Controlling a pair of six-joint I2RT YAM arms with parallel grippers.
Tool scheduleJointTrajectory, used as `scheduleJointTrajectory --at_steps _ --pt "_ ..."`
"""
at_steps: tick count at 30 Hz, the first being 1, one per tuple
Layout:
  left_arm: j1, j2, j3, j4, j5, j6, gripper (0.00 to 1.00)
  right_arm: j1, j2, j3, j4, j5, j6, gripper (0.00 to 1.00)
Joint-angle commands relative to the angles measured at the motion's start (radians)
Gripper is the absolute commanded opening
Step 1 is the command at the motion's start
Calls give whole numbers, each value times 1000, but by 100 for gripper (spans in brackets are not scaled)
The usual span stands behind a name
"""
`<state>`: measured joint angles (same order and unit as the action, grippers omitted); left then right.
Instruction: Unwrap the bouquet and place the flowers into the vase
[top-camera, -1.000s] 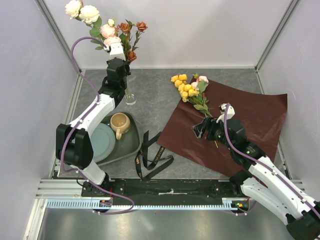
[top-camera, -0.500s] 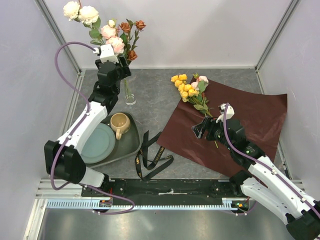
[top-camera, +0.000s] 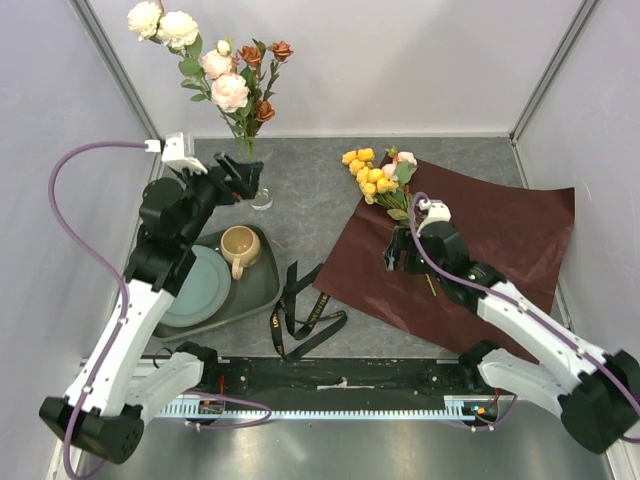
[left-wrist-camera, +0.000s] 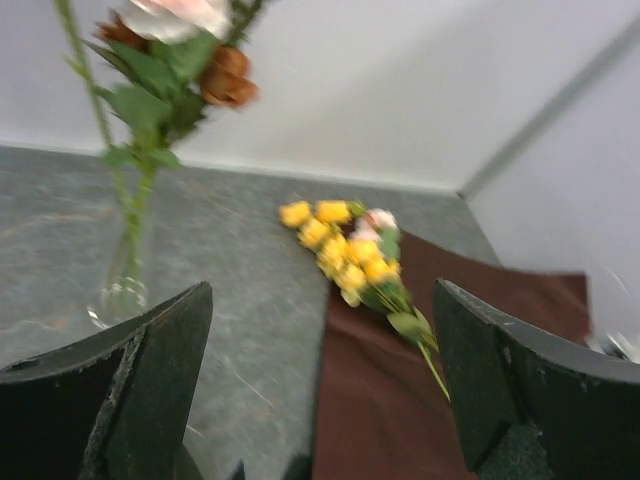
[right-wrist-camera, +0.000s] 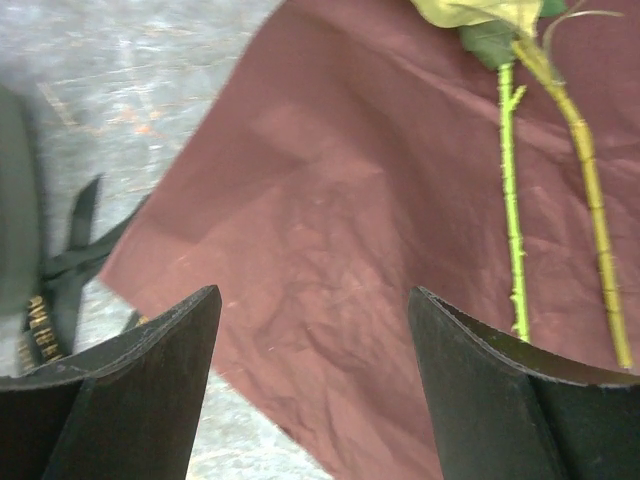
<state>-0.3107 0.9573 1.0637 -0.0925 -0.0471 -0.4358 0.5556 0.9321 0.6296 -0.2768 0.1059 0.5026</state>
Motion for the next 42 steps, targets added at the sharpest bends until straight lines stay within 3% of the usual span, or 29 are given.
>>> scheduleJointTrajectory --at_steps 1,4,7,13,17,20,28,39,42 --pt "2 -48 -57 -113 340 -69 95 -3 158 137 -65 237 -85 83" --pt "1 -42 -89 -153 492 -81 92 -29 342 237 -130 433 -111 83" --pt "1 -40 -149 -116 610 -112 91 -68 446 268 -139 527 -131 83" --pt "-5 -14 -211 -44 751 -130 85 -206 556 271 -82 506 -173 77" --pt "-16 9 -215 -46 793 -106 84 -276 602 262 -38 414 -194 56" --pt "-51 9 -209 -70 776 -78 84 -276 622 266 -12 385 -226 50" --pt "-146 -6 -196 -121 733 -24 84 -276 640 252 97 281 -274 51" --pt "-166 -12 -153 -196 671 34 84 -250 777 300 159 307 -360 47" --pt "-166 -11 -153 -197 673 28 84 -250 790 297 182 293 -375 40"
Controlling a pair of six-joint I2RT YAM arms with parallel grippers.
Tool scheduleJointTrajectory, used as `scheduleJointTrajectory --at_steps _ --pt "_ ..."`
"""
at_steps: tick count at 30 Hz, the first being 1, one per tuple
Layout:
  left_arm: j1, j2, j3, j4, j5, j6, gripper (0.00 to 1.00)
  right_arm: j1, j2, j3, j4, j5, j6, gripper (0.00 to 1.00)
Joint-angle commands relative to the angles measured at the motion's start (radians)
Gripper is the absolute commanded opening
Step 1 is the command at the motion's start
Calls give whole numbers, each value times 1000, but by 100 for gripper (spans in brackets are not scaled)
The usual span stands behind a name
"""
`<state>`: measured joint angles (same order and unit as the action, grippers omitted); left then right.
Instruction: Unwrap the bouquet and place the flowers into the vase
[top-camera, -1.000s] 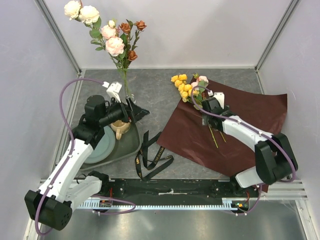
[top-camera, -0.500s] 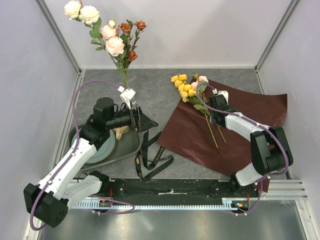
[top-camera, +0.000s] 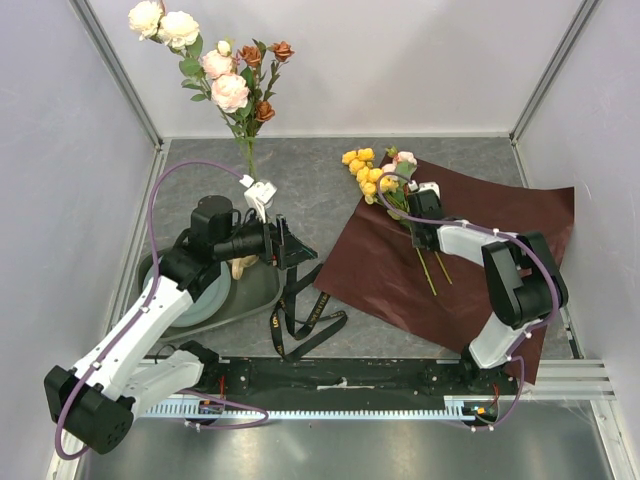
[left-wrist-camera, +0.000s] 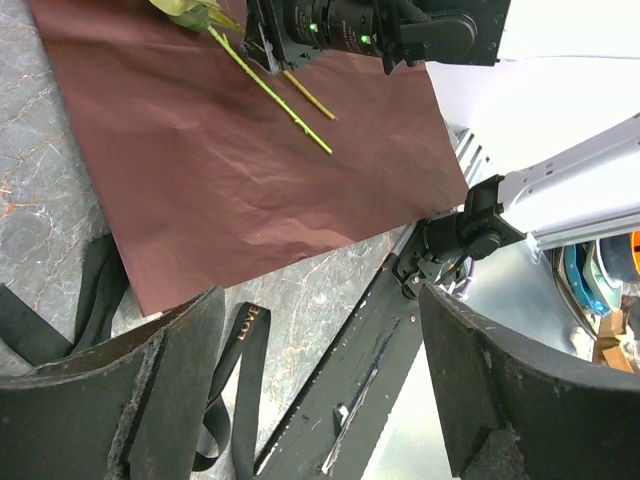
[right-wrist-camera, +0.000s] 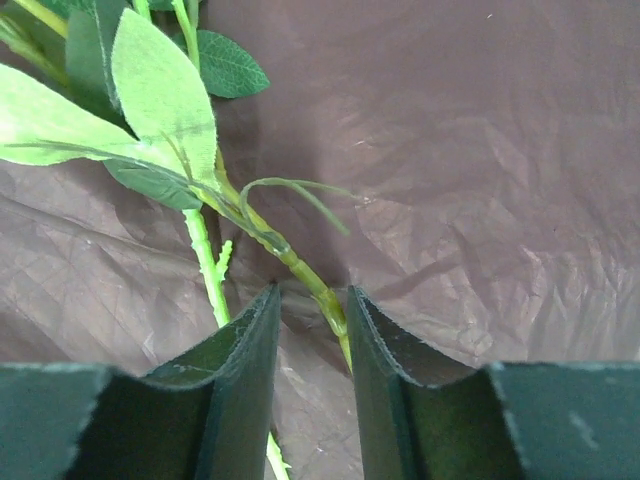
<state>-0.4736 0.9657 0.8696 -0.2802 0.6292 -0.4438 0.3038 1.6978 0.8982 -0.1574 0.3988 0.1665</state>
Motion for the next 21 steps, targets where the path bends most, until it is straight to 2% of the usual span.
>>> scheduleJointTrajectory --at_steps 1,6,7,10,16,21 --pt "-3 -19 42 -10 -2 34 84 1 25 25 64 -2 -42 35" --pt "-3 -15 52 -17 -6 34 84 4 11 16 62 66 -53 19" --pt "-3 -12 54 -19 -6 34 84 8 2 18 58 80 -53 12" --pt "-3 -1 60 -19 -14 33 84 50 -32 39 18 162 -44 0" --pt "-3 28 77 -10 -11 8 84 171 -116 85 -70 383 -81 0" --pt "-3 42 78 13 -6 -25 84 185 -216 110 -154 422 -55 0"
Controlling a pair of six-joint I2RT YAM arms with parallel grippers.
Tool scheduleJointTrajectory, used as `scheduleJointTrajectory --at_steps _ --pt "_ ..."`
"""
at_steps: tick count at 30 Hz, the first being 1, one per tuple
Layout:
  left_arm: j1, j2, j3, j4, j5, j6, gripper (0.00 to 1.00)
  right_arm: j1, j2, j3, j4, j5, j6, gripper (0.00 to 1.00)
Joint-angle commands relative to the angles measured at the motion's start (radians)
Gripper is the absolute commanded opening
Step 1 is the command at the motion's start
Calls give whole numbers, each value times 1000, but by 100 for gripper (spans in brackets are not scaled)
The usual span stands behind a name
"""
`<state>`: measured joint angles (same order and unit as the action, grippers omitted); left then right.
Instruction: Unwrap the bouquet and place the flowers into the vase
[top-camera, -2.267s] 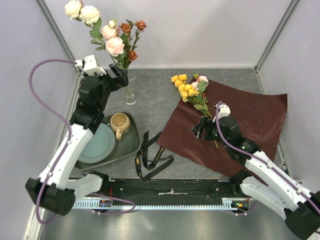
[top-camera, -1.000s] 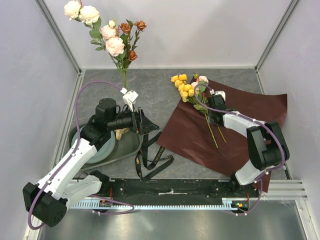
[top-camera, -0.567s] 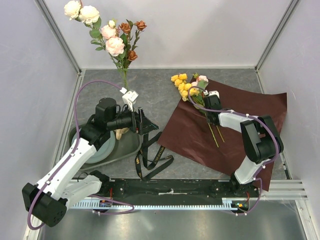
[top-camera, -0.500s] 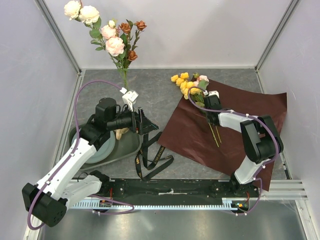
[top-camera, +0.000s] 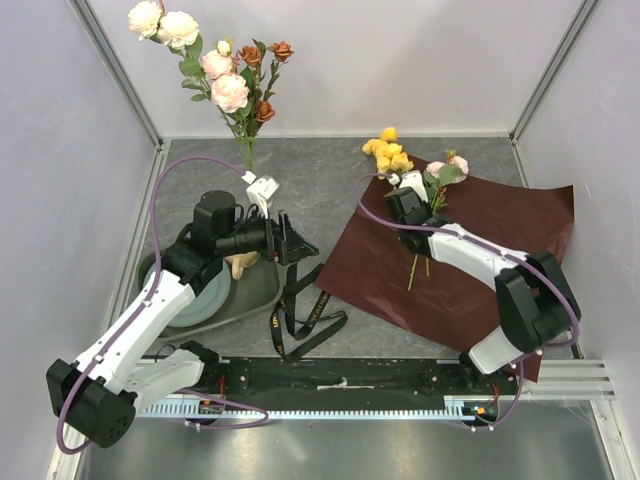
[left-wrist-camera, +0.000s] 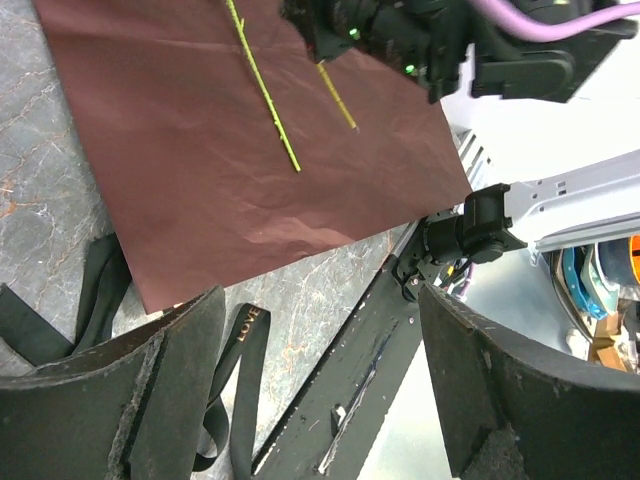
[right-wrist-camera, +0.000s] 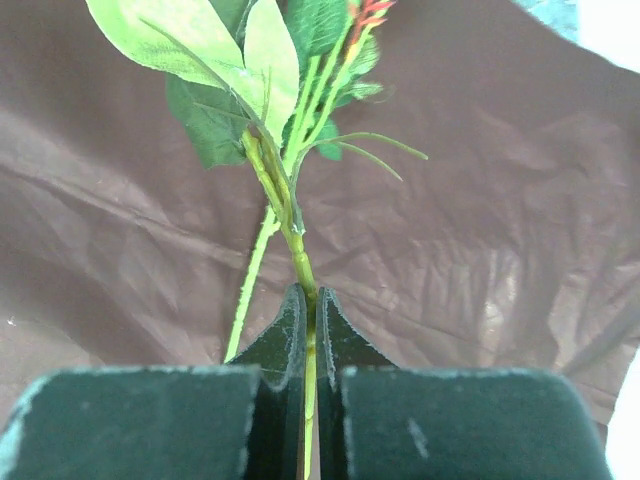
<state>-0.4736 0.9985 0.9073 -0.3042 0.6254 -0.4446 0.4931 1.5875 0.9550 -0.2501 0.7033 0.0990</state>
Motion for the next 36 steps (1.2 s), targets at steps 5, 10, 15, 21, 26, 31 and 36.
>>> scheduleJointTrajectory --at_steps 5,10,15,21,26,31,36 --pt "-3 34 39 85 19 -75 83 -4 -251 15 -61 -54 50 0" --pt "-3 66 -1 218 80 -215 83 -2 -440 -96 29 -341 163 0" --pt "-3 118 -96 523 148 -443 84 -4 -622 -249 240 -648 272 0" --pt "-32 199 -169 706 125 -615 83 -4 -673 -306 318 -755 349 0" --pt "-89 250 -156 666 16 -634 77 -2 -623 -291 133 -520 335 0" --pt "-149 285 -124 573 -77 -599 73 -2 -577 -300 2 -382 341 0" --pt "-154 391 -50 390 -142 -576 62 -2 -578 -421 113 -667 441 0"
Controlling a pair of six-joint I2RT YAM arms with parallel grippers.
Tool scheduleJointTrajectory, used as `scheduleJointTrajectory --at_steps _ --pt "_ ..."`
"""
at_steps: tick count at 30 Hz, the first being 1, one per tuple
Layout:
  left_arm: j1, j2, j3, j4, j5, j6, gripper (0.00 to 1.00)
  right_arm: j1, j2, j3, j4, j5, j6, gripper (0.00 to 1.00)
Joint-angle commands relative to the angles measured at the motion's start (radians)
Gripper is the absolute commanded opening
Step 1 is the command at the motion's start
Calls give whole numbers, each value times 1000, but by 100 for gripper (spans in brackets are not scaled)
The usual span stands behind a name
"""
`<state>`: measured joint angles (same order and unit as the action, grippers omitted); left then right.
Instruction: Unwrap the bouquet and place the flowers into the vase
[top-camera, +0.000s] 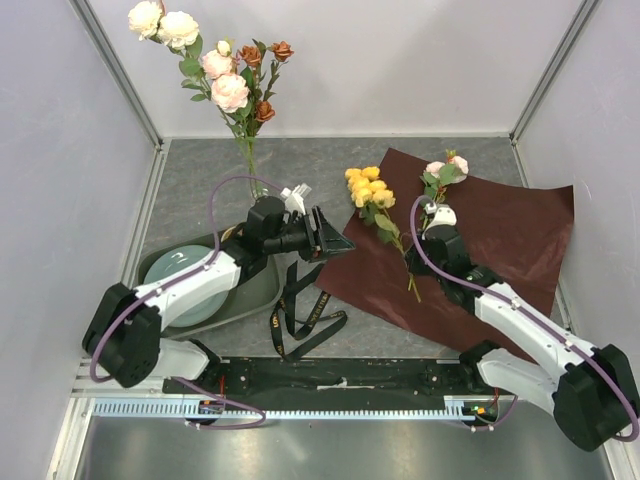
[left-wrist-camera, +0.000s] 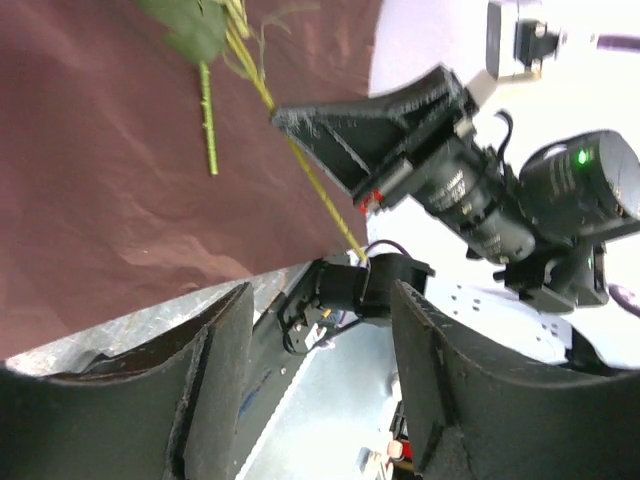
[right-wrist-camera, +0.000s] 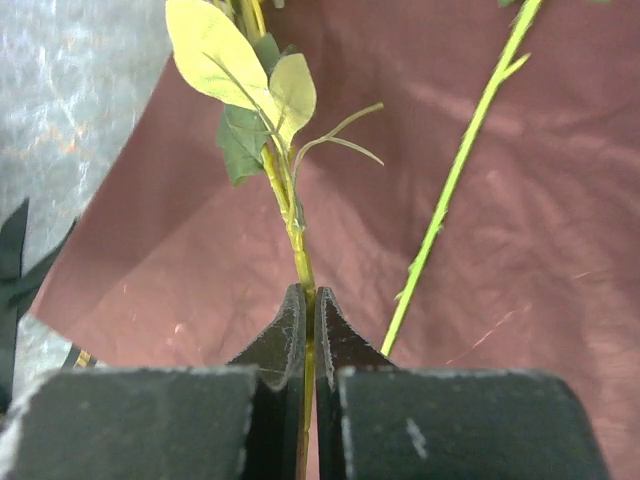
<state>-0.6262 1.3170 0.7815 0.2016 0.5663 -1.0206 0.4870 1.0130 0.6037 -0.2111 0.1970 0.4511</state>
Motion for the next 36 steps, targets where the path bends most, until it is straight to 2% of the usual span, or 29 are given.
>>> scheduleJointTrajectory --at_steps 1,4,7,8,11,16,21,29,30,31,33,34,36 --pt "-1 91 88 -117 -66 1 61 4 7 -88 93 -186 110 0" --pt "-6 145 110 -111 -23 -16 59 4 122 -99 108 -194 77 1" --pt "-21 146 110 -79 -16 -18 59 2 237 -33 64 -180 0 16" --pt "-29 142 111 -76 -16 -4 60 2 261 -1 62 -183 -18 23" --pt "-30 113 111 -77 -13 28 62 2 349 62 67 -177 -89 31" --pt "-30 48 110 -131 -39 102 66 4 455 148 72 -137 -166 34" --pt "-30 -2 102 -185 -68 154 67 4 516 159 119 -139 -172 36" --pt "-30 -13 104 -229 -69 197 67 21 567 150 157 -74 -180 32" --pt "-30 -10 105 -231 -69 200 67 22 561 148 156 -53 -181 28" --pt "-30 -9 105 -232 -69 200 67 22 555 148 154 -47 -184 19" --pt "-29 -2 113 -237 -68 203 67 30 530 148 156 -22 -189 11" --pt "-29 -1 116 -237 -68 203 67 28 518 149 150 -13 -193 1" --pt "-29 7 128 -241 -66 205 68 28 469 154 141 4 -195 0"
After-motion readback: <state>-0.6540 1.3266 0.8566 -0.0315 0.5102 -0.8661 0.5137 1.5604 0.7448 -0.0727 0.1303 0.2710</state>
